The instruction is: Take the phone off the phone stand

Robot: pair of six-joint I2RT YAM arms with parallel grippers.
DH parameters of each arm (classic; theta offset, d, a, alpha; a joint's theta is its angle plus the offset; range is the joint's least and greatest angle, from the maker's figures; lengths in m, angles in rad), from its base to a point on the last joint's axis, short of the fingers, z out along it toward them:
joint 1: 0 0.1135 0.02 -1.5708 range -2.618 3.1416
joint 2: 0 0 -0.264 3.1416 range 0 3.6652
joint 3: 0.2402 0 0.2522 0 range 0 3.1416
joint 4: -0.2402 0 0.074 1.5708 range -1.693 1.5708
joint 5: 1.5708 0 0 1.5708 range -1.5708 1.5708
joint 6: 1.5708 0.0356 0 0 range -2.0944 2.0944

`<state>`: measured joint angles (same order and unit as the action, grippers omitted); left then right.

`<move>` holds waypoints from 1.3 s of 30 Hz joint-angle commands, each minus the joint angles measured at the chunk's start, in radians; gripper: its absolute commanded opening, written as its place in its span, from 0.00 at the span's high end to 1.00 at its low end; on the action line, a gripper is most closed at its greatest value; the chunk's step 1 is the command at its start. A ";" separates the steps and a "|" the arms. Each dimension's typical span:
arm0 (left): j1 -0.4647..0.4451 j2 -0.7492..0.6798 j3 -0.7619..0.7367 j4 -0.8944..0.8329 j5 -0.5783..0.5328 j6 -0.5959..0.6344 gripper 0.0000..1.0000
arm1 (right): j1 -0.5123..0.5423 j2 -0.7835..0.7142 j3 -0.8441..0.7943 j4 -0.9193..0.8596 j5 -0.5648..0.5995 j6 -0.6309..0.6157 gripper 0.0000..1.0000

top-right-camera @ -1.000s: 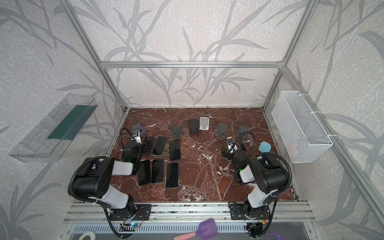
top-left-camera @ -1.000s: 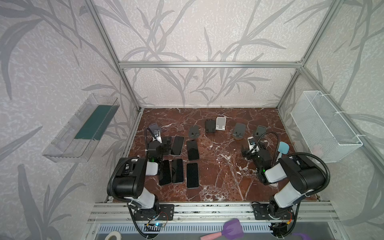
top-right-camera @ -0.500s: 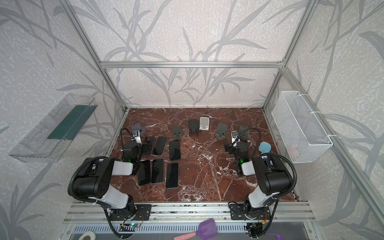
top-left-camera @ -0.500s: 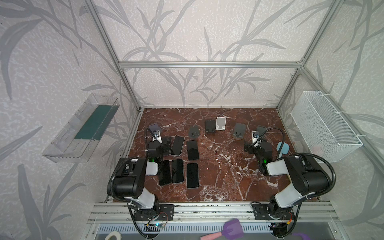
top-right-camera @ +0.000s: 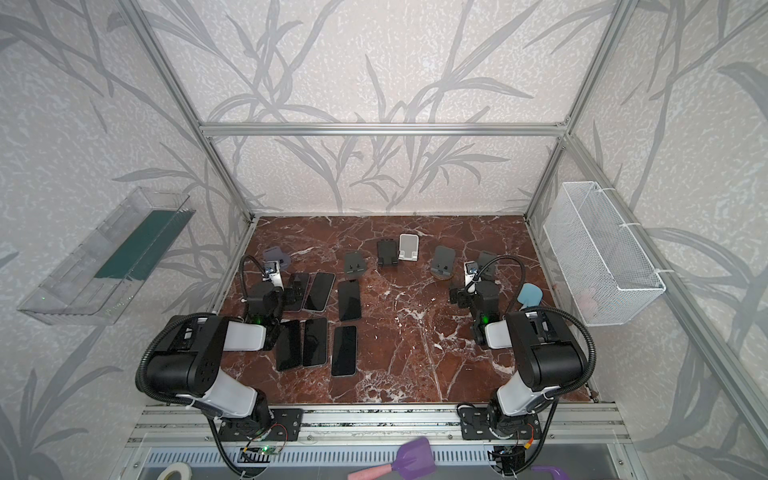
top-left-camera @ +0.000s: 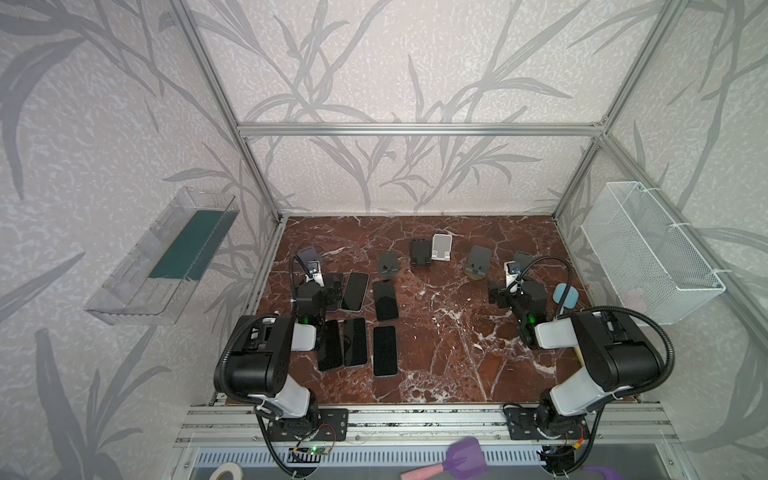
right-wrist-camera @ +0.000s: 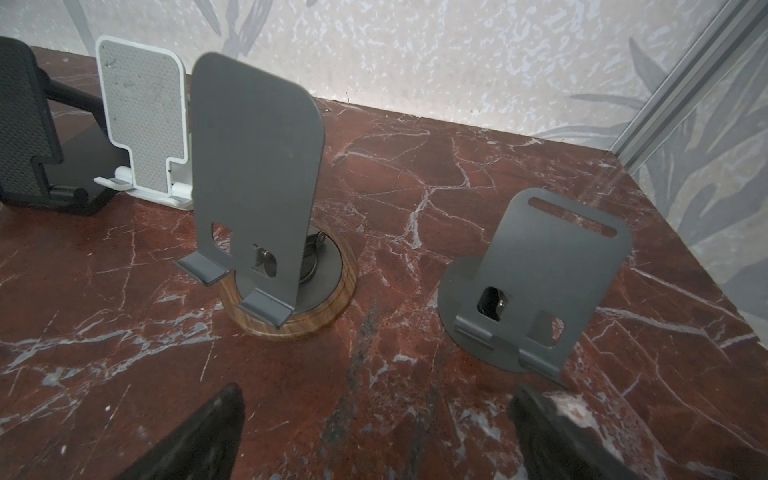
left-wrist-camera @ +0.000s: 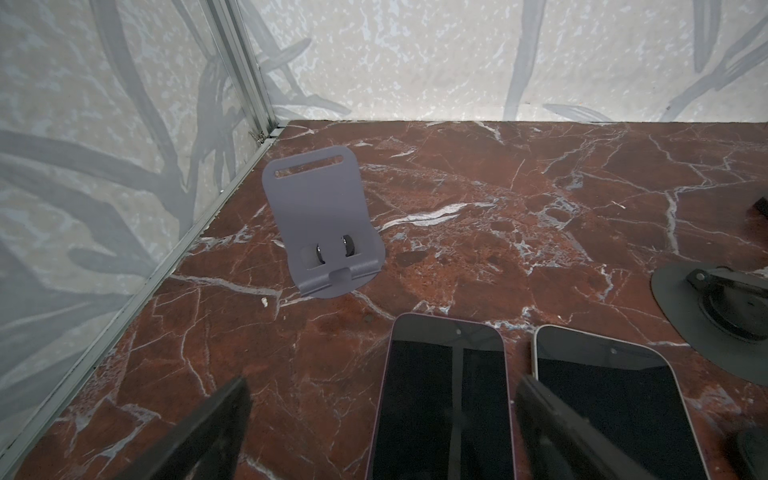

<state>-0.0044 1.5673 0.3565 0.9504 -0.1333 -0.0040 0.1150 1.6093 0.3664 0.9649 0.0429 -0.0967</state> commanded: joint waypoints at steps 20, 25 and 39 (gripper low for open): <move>0.004 0.005 0.015 0.013 -0.013 -0.010 0.01 | 0.006 -0.021 0.008 0.020 0.009 0.005 0.01; 0.004 0.004 0.015 0.012 -0.012 -0.010 0.01 | 0.006 -0.021 0.007 0.020 0.011 0.006 0.01; 0.004 0.005 0.015 0.012 -0.014 -0.010 0.01 | 0.048 -0.014 -0.018 0.079 0.104 -0.017 0.01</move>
<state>-0.0044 1.5673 0.3565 0.9504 -0.1337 -0.0040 0.1604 1.6093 0.3584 0.9966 0.1139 -0.1051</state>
